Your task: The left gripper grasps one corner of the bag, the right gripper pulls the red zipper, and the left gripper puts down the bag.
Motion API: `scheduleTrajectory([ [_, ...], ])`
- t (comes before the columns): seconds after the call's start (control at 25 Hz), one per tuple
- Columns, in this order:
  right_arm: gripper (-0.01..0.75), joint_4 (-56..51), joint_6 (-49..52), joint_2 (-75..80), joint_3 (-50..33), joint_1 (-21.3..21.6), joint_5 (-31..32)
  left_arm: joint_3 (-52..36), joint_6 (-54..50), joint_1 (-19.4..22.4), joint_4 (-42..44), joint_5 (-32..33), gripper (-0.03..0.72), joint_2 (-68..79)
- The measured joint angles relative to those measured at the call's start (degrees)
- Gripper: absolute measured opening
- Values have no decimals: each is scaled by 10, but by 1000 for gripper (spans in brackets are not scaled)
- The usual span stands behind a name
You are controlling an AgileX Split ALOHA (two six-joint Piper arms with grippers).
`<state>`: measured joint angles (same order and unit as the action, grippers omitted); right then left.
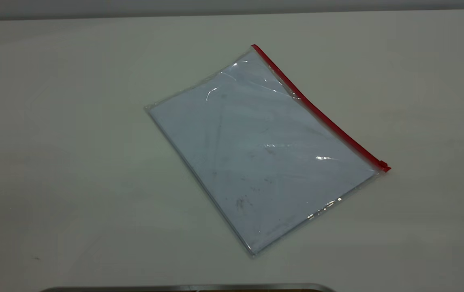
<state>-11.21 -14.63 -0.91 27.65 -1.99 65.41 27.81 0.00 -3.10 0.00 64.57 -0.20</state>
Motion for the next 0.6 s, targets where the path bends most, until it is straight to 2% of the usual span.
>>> scheduleTrajectory([
  [0.6,557,0,0,0,0,0,0,0,5,0,-10,3,578,-9],
])
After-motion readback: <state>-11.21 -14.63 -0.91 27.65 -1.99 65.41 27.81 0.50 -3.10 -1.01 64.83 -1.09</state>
